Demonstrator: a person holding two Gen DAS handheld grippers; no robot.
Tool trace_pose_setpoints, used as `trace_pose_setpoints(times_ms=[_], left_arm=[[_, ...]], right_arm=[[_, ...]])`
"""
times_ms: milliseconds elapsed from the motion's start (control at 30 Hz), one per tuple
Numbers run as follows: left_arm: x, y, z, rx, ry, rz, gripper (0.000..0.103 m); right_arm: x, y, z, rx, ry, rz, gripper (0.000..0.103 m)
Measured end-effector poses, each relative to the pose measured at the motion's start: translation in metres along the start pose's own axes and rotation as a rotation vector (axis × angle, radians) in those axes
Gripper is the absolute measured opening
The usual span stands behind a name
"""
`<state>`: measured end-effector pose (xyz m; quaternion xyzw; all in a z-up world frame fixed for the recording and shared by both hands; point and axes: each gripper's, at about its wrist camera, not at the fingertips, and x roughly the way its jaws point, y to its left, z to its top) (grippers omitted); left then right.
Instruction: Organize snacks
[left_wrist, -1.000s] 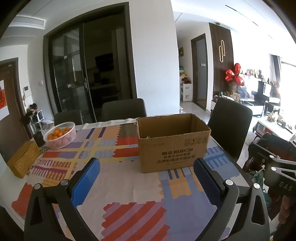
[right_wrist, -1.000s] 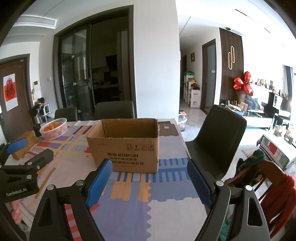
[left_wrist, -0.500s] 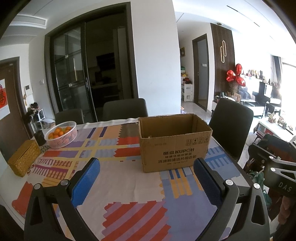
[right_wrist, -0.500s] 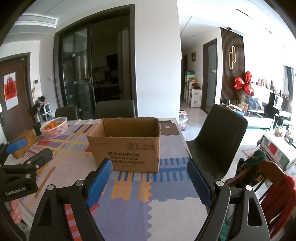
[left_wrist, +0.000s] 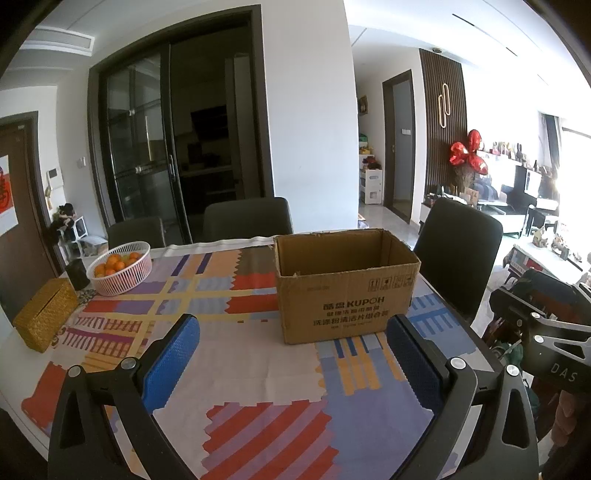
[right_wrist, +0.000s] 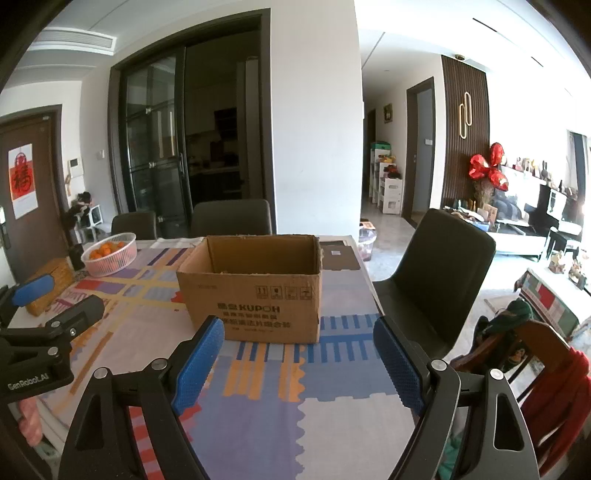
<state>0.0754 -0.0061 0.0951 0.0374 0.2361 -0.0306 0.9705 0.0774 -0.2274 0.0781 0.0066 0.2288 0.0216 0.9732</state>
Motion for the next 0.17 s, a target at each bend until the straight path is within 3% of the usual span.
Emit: trace_pose_setpoints(times_ms=[167], left_arm=[[0.0, 0.0005, -0.0002, 0.0, 0.002, -0.001, 0.103]], right_arm=[[-0.0006, 0.0002, -0.0002, 0.0, 0.0, 0.002, 0.084]])
